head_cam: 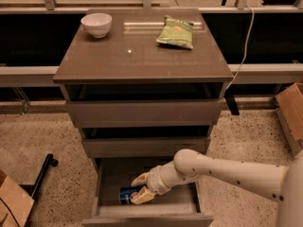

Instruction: Pick pepsi can from bottom drawer and place on counter

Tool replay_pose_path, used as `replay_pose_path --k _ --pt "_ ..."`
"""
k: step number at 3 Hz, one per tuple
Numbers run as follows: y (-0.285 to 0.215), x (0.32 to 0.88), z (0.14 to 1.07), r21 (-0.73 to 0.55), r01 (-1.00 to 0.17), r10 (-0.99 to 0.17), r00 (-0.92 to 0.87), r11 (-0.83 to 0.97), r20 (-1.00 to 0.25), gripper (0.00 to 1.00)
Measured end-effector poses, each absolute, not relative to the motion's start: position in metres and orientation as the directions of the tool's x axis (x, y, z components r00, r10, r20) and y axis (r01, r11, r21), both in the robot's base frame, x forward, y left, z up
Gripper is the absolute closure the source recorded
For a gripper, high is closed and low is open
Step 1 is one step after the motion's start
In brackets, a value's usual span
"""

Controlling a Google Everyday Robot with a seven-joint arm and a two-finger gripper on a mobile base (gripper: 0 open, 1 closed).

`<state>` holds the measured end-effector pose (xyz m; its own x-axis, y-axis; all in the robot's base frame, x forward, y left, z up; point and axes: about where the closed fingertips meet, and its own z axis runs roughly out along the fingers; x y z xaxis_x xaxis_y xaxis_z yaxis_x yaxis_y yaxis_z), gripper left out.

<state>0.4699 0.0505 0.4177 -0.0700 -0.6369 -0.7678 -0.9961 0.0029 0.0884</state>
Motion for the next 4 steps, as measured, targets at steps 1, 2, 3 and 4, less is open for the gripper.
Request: replay_pose_path --k 1,2,3,4 --pt "0.031 0.454 0.507 -0.002 -1.000 -0.622 0.019 -0.027 -0.783 1.00" --pt "0.010 0.472 0.583 -0.058 -0.998 -0.655 0.065 -0.032 -0.753 1.00" --pt "-0.010 0.526 0.646 -0.084 -0.996 -0.720 0.078 -0.028 -0.690 1.00" --pt "-0.033 0.581 0.715 -0.133 -0.991 -0.773 0.073 0.015 -0.630 1.00"
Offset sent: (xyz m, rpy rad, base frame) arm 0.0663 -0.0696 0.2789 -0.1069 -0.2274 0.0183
